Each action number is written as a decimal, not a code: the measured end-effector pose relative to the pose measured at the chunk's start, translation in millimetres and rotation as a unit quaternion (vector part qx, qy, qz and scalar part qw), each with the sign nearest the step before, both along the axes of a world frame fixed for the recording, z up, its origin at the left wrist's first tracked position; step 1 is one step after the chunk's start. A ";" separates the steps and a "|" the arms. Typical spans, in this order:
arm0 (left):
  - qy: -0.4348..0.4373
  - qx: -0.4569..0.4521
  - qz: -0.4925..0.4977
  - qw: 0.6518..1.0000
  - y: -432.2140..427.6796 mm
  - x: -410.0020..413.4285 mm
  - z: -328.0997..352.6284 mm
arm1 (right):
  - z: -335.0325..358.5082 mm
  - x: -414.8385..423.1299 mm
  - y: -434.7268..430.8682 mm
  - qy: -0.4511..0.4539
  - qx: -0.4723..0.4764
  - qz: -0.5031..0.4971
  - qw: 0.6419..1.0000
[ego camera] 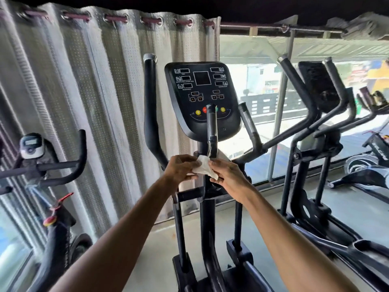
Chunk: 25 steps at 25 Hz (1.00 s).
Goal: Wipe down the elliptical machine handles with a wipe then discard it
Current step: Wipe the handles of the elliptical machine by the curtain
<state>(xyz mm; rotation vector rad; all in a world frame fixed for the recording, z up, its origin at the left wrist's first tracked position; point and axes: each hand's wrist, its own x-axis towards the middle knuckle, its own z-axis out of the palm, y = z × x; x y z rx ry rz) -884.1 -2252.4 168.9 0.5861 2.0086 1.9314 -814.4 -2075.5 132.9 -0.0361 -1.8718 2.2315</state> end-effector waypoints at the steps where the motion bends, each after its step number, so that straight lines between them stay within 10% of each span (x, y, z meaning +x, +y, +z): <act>1: 0.007 -0.001 0.020 1.000 -3.1 6.3 2.6 | 3.0 4.0 -4.3 0.009 0.017 -0.005 1.000; 13: -0.006 0.089 0.082 0.993 -85.5 79.4 37.9 | 43.4 32.5 -67.0 0.048 0.032 0.023 0.998; 25: 0.135 -0.051 0.144 0.979 -127.3 63.7 45.7 | 55.6 23.3 -110.4 0.122 0.216 0.033 0.968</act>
